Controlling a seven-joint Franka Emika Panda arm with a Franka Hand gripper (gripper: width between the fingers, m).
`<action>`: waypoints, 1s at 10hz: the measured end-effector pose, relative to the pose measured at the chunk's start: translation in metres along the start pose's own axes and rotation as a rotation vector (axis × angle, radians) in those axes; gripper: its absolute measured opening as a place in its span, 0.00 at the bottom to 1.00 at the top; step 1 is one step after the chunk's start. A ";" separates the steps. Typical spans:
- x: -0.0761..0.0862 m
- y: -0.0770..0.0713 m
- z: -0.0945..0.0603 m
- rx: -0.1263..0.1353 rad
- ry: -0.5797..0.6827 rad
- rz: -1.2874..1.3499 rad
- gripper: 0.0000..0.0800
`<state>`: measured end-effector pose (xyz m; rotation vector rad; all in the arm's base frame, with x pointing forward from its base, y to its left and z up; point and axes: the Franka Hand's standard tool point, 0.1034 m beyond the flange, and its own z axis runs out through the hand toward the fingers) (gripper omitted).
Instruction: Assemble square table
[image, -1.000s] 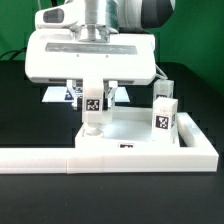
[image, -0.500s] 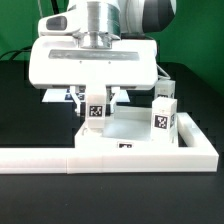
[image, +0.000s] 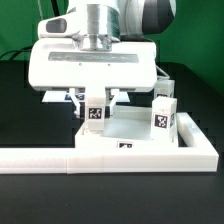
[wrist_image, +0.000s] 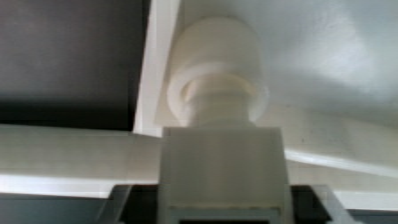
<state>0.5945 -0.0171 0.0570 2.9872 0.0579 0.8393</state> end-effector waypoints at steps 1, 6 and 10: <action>0.001 0.000 -0.001 -0.002 0.008 0.002 0.36; -0.001 -0.001 0.001 0.008 -0.014 0.004 0.57; -0.001 -0.001 0.001 0.010 -0.020 0.002 0.81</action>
Offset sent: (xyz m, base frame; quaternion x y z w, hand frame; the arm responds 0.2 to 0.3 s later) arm 0.0000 0.0000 0.0000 0.0000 0.0000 0.0000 1.0000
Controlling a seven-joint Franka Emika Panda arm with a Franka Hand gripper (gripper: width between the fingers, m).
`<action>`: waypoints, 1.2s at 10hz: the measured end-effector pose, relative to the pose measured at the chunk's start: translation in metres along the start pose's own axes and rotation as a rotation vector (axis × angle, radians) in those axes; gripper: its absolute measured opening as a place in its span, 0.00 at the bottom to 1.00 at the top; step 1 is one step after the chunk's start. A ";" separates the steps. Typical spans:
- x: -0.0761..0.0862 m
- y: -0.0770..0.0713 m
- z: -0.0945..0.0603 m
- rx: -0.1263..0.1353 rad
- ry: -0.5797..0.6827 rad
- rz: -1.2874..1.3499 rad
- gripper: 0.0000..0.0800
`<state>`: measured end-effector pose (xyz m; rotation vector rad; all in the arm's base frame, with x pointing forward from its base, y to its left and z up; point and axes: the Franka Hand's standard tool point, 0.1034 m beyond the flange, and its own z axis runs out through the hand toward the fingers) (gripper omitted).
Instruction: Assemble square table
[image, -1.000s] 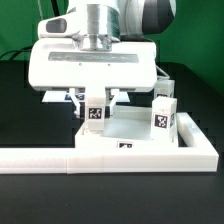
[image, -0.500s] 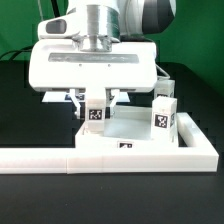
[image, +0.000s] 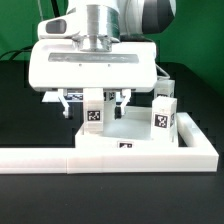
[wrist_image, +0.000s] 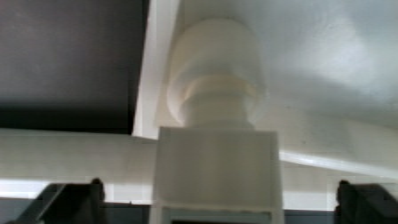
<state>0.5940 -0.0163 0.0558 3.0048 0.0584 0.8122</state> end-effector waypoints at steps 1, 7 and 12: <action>0.003 0.004 -0.005 0.006 -0.019 0.002 0.81; 0.028 0.010 -0.028 0.042 -0.075 0.014 0.81; 0.025 -0.003 -0.019 0.158 -0.341 0.055 0.81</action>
Offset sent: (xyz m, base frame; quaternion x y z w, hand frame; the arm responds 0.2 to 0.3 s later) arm 0.0002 -0.0122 0.0303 -0.0047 -0.0412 -0.0041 0.9991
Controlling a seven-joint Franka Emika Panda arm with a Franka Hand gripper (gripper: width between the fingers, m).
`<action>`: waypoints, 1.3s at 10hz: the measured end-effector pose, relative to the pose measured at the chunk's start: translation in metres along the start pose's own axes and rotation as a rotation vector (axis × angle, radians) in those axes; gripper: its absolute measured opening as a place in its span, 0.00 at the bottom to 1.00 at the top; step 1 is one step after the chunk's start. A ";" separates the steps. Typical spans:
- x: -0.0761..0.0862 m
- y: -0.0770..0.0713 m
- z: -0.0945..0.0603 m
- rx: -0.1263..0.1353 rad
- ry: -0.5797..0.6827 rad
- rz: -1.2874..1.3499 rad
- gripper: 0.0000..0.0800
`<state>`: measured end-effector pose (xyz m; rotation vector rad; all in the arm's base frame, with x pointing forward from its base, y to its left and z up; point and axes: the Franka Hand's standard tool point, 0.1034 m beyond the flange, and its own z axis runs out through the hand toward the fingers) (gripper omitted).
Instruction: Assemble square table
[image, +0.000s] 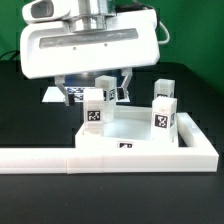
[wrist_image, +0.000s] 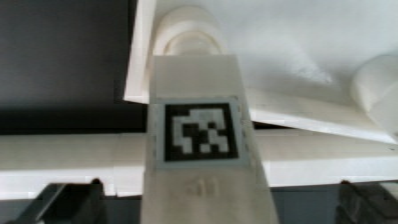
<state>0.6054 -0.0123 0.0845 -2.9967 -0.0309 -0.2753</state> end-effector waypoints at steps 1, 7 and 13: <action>0.001 -0.001 -0.001 0.018 -0.058 -0.004 0.81; 0.000 0.007 -0.005 0.002 -0.133 0.106 0.81; -0.007 0.002 -0.004 -0.002 -0.141 0.175 0.81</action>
Offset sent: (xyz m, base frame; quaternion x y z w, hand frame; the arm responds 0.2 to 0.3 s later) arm 0.0000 0.0000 0.0000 0.0000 -0.0650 0.0000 0.9979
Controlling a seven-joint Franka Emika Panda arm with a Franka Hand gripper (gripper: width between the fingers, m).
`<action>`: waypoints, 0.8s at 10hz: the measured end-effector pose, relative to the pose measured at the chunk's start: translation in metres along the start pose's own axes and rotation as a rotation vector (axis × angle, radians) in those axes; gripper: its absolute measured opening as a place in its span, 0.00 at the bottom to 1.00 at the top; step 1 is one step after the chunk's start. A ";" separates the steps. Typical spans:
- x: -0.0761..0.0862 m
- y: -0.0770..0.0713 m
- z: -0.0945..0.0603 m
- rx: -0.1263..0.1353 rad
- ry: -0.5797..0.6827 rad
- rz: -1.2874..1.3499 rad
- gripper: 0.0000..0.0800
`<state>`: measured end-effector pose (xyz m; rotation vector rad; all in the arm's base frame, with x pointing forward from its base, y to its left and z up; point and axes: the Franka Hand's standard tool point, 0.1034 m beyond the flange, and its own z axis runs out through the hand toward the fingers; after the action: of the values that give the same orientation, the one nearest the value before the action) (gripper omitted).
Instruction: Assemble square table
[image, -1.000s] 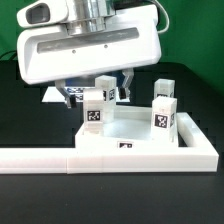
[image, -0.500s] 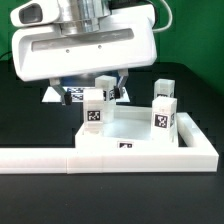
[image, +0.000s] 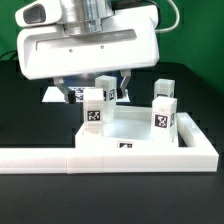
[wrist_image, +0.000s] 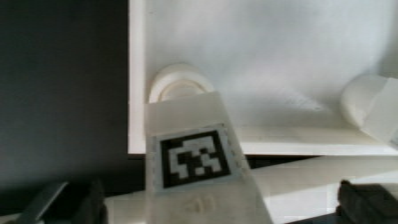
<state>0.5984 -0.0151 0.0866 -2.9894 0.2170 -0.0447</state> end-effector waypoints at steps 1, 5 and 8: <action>0.000 0.001 0.000 0.000 0.000 0.001 0.81; 0.000 -0.001 -0.002 -0.032 -0.020 0.070 0.81; -0.007 0.002 0.002 -0.024 -0.105 0.052 0.81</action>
Offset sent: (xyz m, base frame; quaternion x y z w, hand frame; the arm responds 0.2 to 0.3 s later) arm -0.0065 -0.0235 0.0038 -0.1163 0.0000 0.0917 0.9890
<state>0.5914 -0.0154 0.0840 -2.9975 0.2852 0.1216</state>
